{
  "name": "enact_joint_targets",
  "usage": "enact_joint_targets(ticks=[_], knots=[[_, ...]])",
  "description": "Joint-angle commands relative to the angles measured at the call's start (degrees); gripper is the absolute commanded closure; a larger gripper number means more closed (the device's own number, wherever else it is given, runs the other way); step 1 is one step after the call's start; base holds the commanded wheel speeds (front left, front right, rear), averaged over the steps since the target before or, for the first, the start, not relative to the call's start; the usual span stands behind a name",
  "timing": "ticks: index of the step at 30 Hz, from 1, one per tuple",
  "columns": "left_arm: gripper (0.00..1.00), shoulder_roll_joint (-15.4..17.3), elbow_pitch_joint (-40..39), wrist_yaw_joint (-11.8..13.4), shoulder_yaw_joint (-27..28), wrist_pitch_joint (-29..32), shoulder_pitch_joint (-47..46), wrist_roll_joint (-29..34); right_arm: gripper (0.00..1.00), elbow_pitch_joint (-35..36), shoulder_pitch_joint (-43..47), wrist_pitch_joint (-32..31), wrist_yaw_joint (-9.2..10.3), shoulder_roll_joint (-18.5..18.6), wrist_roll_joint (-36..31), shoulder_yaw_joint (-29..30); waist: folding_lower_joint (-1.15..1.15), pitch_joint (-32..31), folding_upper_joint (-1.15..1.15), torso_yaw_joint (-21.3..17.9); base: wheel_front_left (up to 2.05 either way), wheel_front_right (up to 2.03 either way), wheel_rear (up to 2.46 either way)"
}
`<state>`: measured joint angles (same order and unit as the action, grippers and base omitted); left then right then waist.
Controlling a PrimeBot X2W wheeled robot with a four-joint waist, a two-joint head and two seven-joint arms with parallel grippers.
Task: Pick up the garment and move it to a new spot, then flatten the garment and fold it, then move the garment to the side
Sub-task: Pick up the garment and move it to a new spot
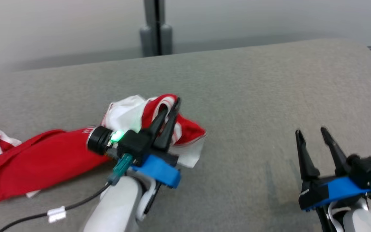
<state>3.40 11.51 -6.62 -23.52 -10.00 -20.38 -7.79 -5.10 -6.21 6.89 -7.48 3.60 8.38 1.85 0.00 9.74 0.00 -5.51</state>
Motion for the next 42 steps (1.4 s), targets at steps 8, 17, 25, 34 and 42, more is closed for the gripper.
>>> enact_joint_targets(ticks=[8,17,25,34,42], knots=[[1.0,-0.5,0.27,-0.73,-11.39,-0.82,-10.89,-3.15,0.0,-0.2,-3.48,2.13,-0.02,-0.38,1.09,0.17,0.0,7.08,0.0,-8.02,0.0,0.0,0.0],[1.0,-0.41,7.77,1.26,-17.8,1.21,-17.5,-6.23,0.0,-1.75,-5.97,4.68,-0.02,-0.64,2.48,-0.53,0.0,12.72,0.0,-11.73,0.0,0.0,0.0],[0.0,-0.48,16.28,1.09,-21.12,-1.29,-18.91,-8.99,0.0,-4.12,-7.79,6.17,-0.03,-0.67,3.06,-0.71,0.0,13.28,0.0,-10.27,0.0,0.0,0.0],[0.0,0.82,11.05,6.12,-18.83,-5.0,-13.66,-10.28,0.0,-5.09,-5.95,5.42,-0.02,-0.64,1.28,-0.2,0.0,6.29,0.0,-4.64,0.0,0.0,0.0],[0.0,5.11,5.8,10.53,-11.44,-5.22,-6.2,-12.79,0.0,-3.41,-3.89,3.5,-0.03,-0.52,0.57,0.47,0.0,2.66,0.0,0.63,0.0,0.0,0.0]])
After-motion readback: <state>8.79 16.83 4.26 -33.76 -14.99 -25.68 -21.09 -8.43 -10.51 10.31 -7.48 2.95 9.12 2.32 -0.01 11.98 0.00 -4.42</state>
